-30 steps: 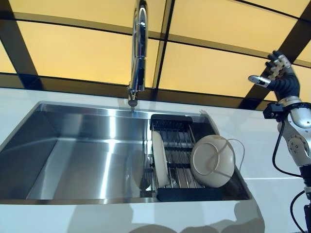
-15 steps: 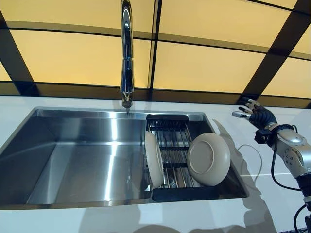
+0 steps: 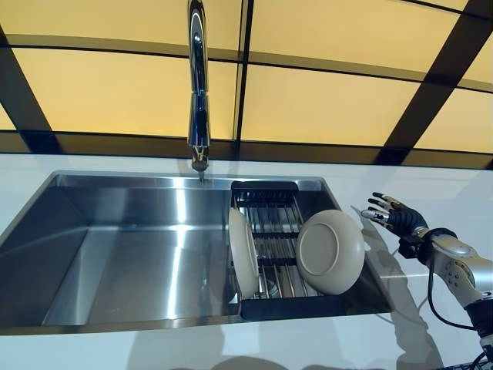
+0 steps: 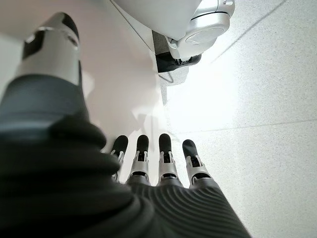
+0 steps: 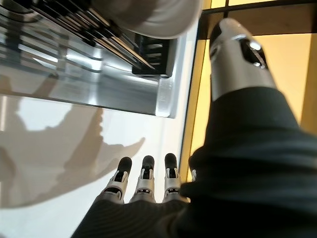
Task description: Take plates into dishwasher
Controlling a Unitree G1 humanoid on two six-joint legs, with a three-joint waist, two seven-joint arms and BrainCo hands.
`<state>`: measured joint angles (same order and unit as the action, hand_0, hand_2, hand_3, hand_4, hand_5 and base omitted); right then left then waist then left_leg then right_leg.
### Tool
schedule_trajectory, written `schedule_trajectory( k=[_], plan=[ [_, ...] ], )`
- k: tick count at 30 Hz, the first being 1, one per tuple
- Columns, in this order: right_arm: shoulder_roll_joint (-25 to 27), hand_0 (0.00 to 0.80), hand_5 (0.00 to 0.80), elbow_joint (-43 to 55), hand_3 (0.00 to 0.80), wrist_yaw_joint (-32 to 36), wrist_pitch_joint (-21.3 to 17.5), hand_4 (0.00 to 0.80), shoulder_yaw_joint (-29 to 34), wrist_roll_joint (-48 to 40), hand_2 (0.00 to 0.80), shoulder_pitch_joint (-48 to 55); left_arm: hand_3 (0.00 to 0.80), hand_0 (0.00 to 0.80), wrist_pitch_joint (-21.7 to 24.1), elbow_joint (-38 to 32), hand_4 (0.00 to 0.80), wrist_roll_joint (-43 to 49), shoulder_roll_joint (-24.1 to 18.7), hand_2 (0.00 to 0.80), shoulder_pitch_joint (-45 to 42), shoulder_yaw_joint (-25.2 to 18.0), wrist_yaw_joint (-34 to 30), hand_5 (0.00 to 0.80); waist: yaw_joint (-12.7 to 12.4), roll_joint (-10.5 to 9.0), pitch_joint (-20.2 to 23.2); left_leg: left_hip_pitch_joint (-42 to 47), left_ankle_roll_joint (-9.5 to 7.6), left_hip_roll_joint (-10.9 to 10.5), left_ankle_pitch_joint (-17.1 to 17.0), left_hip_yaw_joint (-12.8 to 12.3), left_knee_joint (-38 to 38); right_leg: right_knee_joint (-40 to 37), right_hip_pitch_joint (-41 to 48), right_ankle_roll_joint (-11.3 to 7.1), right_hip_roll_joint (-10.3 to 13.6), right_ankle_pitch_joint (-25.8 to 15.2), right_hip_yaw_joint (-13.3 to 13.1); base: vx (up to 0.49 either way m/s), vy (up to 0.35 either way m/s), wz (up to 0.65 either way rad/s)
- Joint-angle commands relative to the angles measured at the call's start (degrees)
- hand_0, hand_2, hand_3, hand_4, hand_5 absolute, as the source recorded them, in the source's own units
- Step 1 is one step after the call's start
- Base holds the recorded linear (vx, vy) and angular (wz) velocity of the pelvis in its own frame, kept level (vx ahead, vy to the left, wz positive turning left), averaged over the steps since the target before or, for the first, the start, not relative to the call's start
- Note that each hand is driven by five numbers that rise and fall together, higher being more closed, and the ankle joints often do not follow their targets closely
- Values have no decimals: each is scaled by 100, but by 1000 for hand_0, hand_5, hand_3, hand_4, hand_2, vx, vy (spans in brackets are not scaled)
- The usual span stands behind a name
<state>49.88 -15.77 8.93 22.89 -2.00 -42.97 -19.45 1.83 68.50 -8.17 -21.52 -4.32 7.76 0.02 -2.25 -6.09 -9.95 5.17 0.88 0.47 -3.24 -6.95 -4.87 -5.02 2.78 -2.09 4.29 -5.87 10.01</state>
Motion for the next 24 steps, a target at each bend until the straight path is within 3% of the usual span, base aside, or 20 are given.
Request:
schedule_trajectory(
  k=[1, 11, 24],
  plan=[
    [138, 0, 0, 379, 0, 107, -198, 0, 321, -154, 0, -29, 0, 0, 434, -11, 0, -47, -50, 0, 470, 43, 38, 0, 108, -55, 48, -68, 55, 37, 268, 216, 111, 439, 186, -283, 33, 474, 16, 0, 0, 0],
    [72, 0, 0, 817, 0, 364, 61, 0, 451, -689, 0, 381, 0, 0, 455, 50, 0, -20, -107, 0, 432, -27, -10, 0, 202, -76, 100, -52, 31, 35, 304, 142, 82, 413, 165, -315, 17, 470, -45, -1, 3, -1],
    [-300, 0, 0, 1275, 0, 519, 116, 0, 337, -880, 0, 964, 0, 0, 459, 36, 0, -68, -78, 0, 493, 85, 14, 0, 258, -101, 87, -49, -7, 36, 324, 95, 58, 361, 153, -350, -13, 419, -88, -2, -2, -1]
  ],
)
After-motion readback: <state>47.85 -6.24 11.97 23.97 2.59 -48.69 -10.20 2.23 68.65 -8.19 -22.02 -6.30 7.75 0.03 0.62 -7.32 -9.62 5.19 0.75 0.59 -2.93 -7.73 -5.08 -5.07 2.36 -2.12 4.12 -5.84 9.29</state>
